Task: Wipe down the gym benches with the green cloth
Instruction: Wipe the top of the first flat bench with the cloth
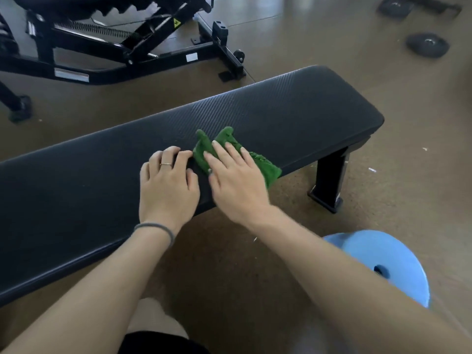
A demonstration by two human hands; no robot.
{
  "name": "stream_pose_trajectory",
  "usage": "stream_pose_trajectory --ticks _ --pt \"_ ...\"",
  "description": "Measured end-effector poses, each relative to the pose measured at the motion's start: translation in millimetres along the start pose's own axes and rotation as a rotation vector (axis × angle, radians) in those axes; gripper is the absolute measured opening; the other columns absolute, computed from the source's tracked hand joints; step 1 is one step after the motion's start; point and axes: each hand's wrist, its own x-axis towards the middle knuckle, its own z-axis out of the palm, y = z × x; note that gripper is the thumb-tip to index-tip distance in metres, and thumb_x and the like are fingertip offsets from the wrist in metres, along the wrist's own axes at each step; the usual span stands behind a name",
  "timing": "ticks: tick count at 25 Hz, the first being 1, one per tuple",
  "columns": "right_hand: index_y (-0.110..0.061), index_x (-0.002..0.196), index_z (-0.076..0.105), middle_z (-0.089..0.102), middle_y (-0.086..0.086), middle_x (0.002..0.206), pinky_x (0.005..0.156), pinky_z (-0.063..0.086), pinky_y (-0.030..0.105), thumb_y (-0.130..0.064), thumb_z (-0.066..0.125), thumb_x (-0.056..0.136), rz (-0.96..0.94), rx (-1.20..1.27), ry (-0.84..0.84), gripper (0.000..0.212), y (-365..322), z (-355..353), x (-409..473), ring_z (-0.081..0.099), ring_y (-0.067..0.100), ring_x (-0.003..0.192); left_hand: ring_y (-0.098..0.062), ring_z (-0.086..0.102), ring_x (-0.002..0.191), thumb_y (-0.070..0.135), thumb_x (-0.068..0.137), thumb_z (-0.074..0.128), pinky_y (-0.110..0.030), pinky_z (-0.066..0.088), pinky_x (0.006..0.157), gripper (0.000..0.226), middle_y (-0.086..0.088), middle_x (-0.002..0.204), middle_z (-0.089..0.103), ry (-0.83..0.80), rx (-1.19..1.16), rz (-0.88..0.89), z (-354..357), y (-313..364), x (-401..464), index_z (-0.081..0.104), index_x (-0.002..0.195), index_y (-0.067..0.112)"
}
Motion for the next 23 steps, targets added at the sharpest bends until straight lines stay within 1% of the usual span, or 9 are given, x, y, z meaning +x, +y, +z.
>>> stream_pose_trajectory --ticks 2,3,5,7,8,11,14,19,23 --pt "-0.025 0.157 0.041 0.030 0.002 0.168 0.129 0.013 0.042 -0.036 0.025 0.108 -0.019 -0.055 -0.072 0.053 30.5 -12.3 9.7 0.024 0.020 0.156 -0.029 0.036 0.143 0.030 0.103 0.040 -0.051 0.028 0.120 0.041 -0.003 0.150 0.046 -0.011 -0.020 0.003 -1.0 -4.1 -1.1 0.053 0.141 0.023" --pt "-0.027 0.158 0.038 0.027 0.001 0.169 0.129 0.010 0.040 -0.036 0.025 0.108 0.043 -0.065 -0.068 0.053 49.4 -18.8 17.7 0.021 0.019 0.157 -0.028 0.035 0.144 0.030 0.103 0.040 -0.051 0.027 0.121 0.041 -0.002 0.151 0.044 -0.019 -0.031 0.009 -1.4 -3.7 -1.2 0.051 0.142 0.024" --pt "-0.029 0.160 0.034 0.021 0.000 0.171 0.129 0.006 0.038 -0.037 0.023 0.110 0.264 -0.047 -0.039 0.052 73.4 -25.6 30.0 0.015 0.018 0.158 -0.029 0.033 0.145 0.031 0.104 0.039 -0.051 0.026 0.122 0.042 -0.003 0.153 0.042 -0.036 -0.027 0.018 -1.4 -2.2 -3.1 0.049 0.144 0.025" --pt "-0.028 0.161 0.033 0.019 0.000 0.172 0.129 0.006 0.041 -0.037 0.024 0.110 0.374 -0.067 -0.005 0.053 56.8 -14.6 34.0 0.014 0.020 0.159 -0.030 0.032 0.146 0.031 0.104 0.038 -0.051 0.025 0.122 0.043 -0.004 0.154 0.041 -0.038 -0.007 0.018 -1.2 -1.7 -3.9 0.048 0.145 0.024" --pt "-0.027 0.160 0.034 0.021 0.001 0.171 0.129 0.007 0.043 -0.037 0.025 0.109 0.356 -0.074 0.007 0.053 38.5 -7.6 30.3 0.015 0.021 0.158 -0.031 0.032 0.146 0.031 0.104 0.038 -0.052 0.025 0.121 0.043 -0.004 0.154 0.041 -0.039 -0.003 0.017 -0.9 -0.5 -3.7 0.047 0.145 0.024" --pt "-0.027 0.158 0.040 0.028 0.000 0.169 0.129 0.009 0.044 -0.037 0.026 0.107 0.139 -0.045 -0.005 0.054 -10.3 4.0 2.0 0.020 0.022 0.157 -0.032 0.033 0.145 0.030 0.102 0.034 -0.053 0.026 0.120 0.044 -0.006 0.153 0.042 -0.043 0.014 0.022 -1.7 2.6 -3.6 0.047 0.144 0.023" --pt "-0.029 0.160 0.035 0.025 -0.001 0.170 0.130 0.008 0.042 -0.036 0.026 0.110 -0.007 -0.040 -0.098 0.052 3.9 -7.2 4.7 0.016 0.019 0.158 -0.033 0.035 0.144 0.029 0.102 0.035 -0.054 0.029 0.119 0.044 -0.008 0.152 0.044 -0.037 0.028 0.035 -1.7 3.7 -4.2 0.047 0.144 0.021" --pt "-0.031 0.164 0.022 0.008 -0.003 0.173 0.129 0.000 0.038 -0.038 0.018 0.111 0.125 -0.027 -0.151 0.053 51.2 -17.3 61.1 0.004 0.016 0.160 -0.032 0.036 0.145 0.028 0.102 0.038 -0.052 0.030 0.120 0.043 -0.007 0.152 0.045 -0.024 0.038 0.011 0.5 2.4 -4.2 0.049 0.144 0.022" --pt "-0.029 0.165 0.018 0.005 0.001 0.174 0.129 -0.001 0.041 -0.039 0.016 0.110 0.185 -0.004 -0.177 0.056 60.0 -15.1 111.8 0.001 0.019 0.160 -0.032 0.039 0.143 0.028 0.101 0.042 -0.052 0.032 0.119 0.041 -0.006 0.150 0.047 -0.003 0.051 0.007 4.0 -0.1 -1.7 0.050 0.141 0.023"
